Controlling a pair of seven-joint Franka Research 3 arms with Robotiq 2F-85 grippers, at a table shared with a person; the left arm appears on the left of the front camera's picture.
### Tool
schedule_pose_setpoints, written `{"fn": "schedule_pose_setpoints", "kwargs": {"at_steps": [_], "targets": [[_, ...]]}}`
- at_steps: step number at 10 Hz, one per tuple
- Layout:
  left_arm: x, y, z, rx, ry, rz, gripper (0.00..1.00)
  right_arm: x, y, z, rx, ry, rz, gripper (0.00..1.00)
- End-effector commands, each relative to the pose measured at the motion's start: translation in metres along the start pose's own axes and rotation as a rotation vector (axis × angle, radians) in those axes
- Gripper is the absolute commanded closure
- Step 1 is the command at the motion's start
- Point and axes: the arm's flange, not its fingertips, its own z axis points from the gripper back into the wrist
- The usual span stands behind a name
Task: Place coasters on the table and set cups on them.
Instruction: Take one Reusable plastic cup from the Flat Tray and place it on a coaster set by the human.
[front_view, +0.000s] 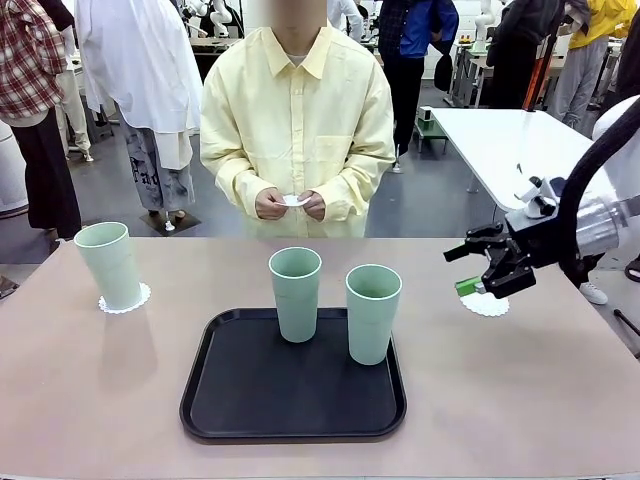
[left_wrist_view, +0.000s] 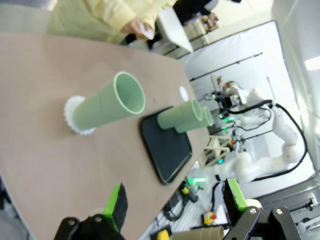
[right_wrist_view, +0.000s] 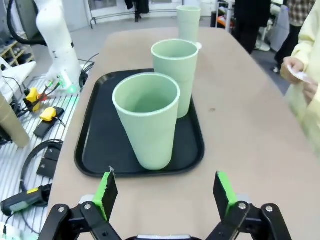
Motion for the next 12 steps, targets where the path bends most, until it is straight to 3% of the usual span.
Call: {"fn": "schedule_pose_setpoints", "kwargs": {"at_steps": [1,9,12], "targets": [[0.000,-0.002,0.001,-0.005,-0.004,-0.003,0.00,-0.006,-0.020,-0.005,0.020,-0.001,-0.011,0.00],[0.000,-0.002,0.001,-0.005,-0.004,-0.003,0.00,-0.011,-0.016,-0.007,0.027,0.020,-0.023,0.00],[0.000,-0.002,0.001,-0.005,-0.004,-0.003,0.00,-0.017,-0.020,-0.036,0.032,-0.066,0.061,0.00]]}}
